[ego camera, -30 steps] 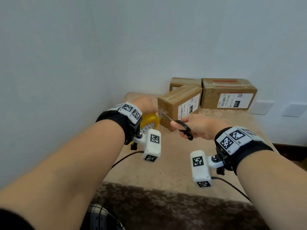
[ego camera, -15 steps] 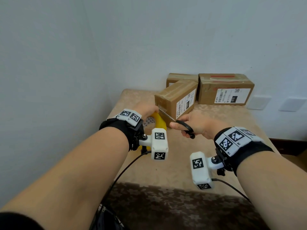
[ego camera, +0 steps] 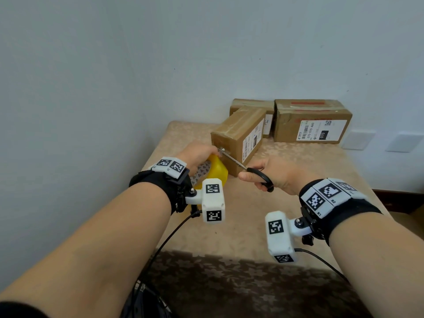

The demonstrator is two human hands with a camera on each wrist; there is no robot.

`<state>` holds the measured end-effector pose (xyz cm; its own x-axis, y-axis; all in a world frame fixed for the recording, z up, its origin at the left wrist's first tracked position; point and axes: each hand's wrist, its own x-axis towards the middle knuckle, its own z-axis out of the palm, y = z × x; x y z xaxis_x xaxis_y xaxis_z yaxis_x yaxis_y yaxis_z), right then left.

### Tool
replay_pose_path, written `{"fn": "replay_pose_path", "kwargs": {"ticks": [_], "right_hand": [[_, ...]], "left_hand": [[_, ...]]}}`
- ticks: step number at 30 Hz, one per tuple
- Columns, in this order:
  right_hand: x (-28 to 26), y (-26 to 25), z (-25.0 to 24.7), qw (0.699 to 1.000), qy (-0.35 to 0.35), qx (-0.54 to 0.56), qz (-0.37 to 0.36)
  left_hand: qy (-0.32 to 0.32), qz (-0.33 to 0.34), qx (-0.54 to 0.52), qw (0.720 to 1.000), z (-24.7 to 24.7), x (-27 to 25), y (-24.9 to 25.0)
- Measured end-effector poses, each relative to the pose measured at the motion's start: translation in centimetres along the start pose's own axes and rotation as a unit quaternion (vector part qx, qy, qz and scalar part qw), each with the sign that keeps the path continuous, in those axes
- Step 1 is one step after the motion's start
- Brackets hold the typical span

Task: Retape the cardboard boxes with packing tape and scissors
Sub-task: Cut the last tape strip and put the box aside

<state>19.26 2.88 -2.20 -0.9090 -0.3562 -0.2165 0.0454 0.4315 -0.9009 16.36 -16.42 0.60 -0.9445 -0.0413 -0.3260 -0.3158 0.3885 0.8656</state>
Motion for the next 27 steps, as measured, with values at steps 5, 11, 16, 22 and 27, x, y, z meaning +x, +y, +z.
{"fn": "replay_pose_path", "kwargs": {"ticks": [5,11,16,22,27], "right_hand": [[0.0,-0.4,0.5,0.998,-0.021,0.048,0.017],[-0.1,-0.2,-0.3,1.0,-0.007,0.028,0.01],[-0.4,0.0,-0.6,1.0,-0.012,0.013,0.024],[-0.9,-0.5,-1.0,0.995,-0.021,-0.07,0.075],[-1.7,-1.0,-1.3,0.976,-0.038,-0.177,0.121]], "left_hand": [[0.029,0.011,-0.022,0.999,0.1,0.2,-0.6],[0.021,0.01,-0.041,0.999,0.3,0.2,-0.9],[0.004,0.037,-0.006,0.999,1.0,0.1,-1.0],[-0.024,0.083,0.026,0.996,1.0,-0.5,-1.0],[-0.022,0.103,-0.003,0.994,-0.2,-1.0,-1.4]]}}
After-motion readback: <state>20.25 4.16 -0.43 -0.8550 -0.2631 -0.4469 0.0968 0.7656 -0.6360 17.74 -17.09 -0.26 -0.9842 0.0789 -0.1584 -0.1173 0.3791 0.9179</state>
